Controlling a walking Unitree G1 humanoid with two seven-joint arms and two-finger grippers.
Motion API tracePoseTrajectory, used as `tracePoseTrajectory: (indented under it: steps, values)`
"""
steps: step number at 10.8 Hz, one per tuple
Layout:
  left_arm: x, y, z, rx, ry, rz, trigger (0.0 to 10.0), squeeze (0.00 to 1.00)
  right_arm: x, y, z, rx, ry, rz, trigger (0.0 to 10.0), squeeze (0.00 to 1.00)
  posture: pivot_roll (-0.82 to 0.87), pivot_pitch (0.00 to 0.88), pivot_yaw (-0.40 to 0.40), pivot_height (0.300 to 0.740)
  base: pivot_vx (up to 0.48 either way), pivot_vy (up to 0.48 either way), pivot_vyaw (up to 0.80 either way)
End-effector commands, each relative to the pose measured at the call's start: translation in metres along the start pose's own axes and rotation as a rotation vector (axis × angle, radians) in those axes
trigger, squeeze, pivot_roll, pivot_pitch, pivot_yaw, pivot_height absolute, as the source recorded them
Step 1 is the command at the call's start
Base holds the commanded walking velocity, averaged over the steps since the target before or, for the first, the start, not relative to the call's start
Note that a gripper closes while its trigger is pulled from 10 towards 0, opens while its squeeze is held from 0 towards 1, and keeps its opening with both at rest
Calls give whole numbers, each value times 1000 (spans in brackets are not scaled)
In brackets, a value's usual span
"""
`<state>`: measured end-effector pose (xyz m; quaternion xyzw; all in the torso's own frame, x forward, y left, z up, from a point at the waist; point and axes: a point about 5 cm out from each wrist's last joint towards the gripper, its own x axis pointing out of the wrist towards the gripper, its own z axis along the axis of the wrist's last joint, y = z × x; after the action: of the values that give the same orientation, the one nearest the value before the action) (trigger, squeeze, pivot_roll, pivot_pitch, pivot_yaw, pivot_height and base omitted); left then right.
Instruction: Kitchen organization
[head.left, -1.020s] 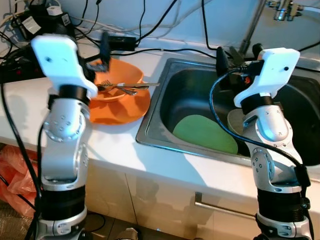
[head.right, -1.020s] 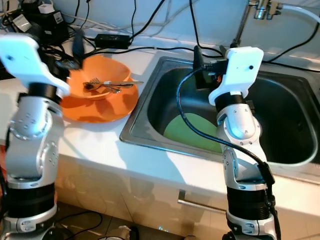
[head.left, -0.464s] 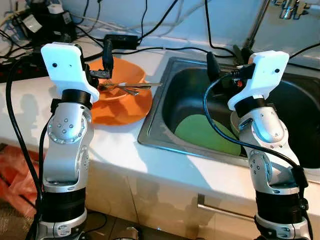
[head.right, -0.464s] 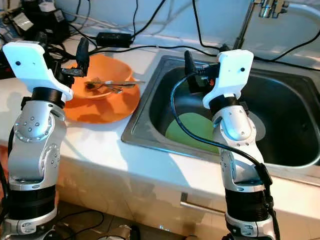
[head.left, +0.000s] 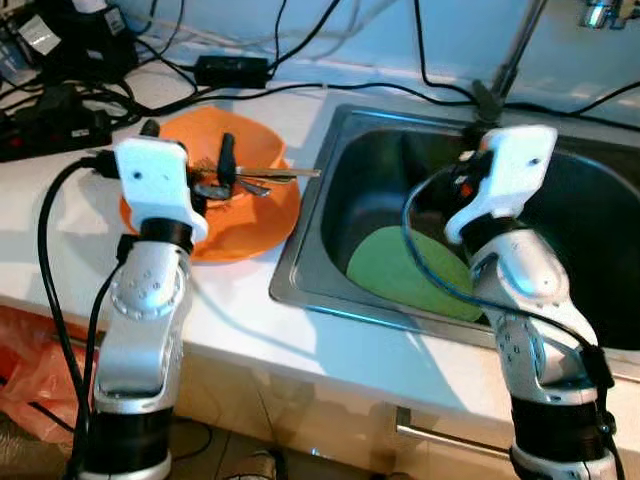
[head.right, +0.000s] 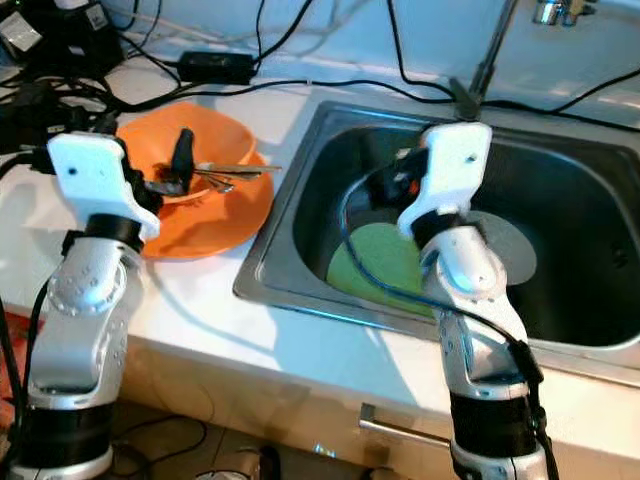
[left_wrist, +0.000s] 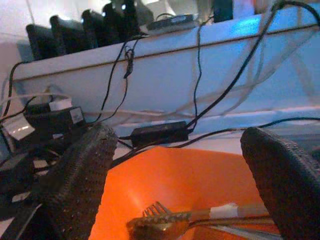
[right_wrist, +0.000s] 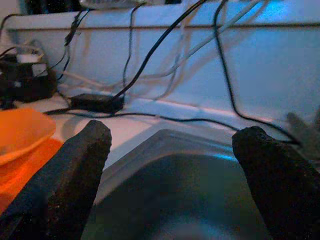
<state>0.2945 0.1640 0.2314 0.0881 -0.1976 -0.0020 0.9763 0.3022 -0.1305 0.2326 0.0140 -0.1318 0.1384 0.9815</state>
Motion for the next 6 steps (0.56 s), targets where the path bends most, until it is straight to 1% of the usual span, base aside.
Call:
tracePoseTrajectory:
  steps: [1, 2, 3, 4, 5, 6]
  values:
    - [-4, -3, 1, 29, -13, -33, 10000, 0, -3, 2, 3, -3, 6, 28, 10000, 0, 29, 155, -10, 740, 0, 0, 0]
    - [-9, -6, -3, 50, -8, -59, 10000, 0, -5, 2, 1, 2, 24, 48, 10000, 0, 30, 153, -11, 740, 0, 0, 0]
    - [-15, -12, -9, 84, 0, -127, 10000, 0, -6, 8, 1, 46, 45, 106, 10000, 0, 31, 149, -13, 740, 0, 0, 0]
    - [-18, -17, -13, 94, 4, -173, 10000, 0, -9, 17, -1, 102, 90, 195, 10000, 0, 32, 147, -13, 740, 0, 0, 0]
    - [-20, -21, -14, 124, -9, -230, 10000, 0, -16, 26, -6, 151, 147, 291, 10000, 0, 33, 145, -13, 740, 0, 0, 0]
    - [-24, -25, -19, 132, 1, -289, 10000, 0, -24, 31, -10, 182, 190, 366, 10000, 0, 34, 144, -12, 740, 0, 0, 0]
